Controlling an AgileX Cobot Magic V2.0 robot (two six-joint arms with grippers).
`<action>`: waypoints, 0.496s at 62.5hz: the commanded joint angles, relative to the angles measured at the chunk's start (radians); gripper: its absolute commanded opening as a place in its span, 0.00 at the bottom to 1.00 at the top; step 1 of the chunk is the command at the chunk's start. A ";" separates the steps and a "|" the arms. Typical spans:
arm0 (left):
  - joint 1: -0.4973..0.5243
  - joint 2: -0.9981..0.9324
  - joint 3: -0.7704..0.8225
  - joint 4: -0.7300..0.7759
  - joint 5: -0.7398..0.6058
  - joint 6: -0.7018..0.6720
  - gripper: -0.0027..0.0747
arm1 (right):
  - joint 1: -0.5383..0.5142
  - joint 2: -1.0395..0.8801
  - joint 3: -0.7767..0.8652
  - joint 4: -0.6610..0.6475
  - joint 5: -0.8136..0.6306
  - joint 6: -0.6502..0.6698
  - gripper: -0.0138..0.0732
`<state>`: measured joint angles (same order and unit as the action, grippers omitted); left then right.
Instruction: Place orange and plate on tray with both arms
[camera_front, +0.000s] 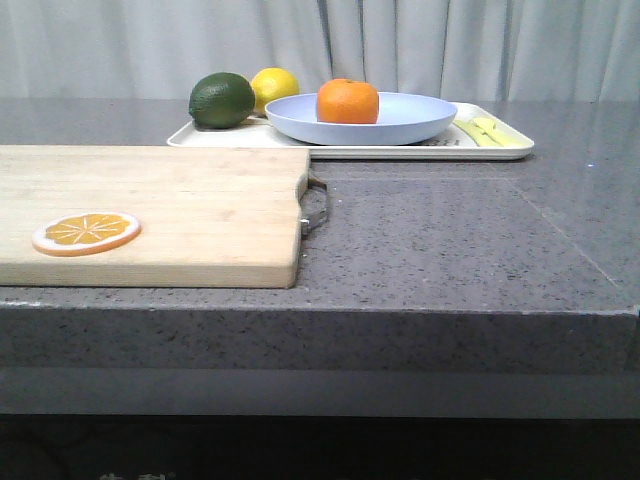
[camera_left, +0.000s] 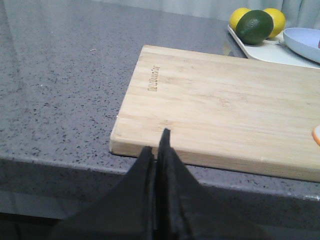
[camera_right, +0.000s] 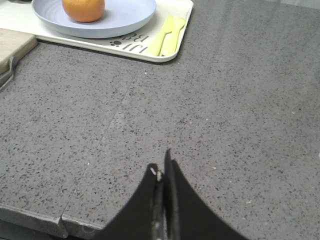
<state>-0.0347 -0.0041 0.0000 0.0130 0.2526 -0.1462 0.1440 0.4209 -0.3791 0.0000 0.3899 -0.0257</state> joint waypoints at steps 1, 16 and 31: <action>0.002 -0.020 0.006 -0.007 -0.087 -0.006 0.01 | -0.001 0.004 -0.025 -0.011 -0.085 -0.009 0.09; 0.002 -0.020 0.006 -0.007 -0.087 -0.006 0.01 | -0.001 0.004 -0.022 -0.047 -0.104 -0.009 0.09; 0.002 -0.020 0.006 -0.007 -0.087 -0.006 0.01 | -0.075 -0.144 0.143 -0.056 -0.273 -0.016 0.09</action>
<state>-0.0347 -0.0041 0.0000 0.0130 0.2526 -0.1462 0.1055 0.3358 -0.2696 -0.0410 0.2485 -0.0299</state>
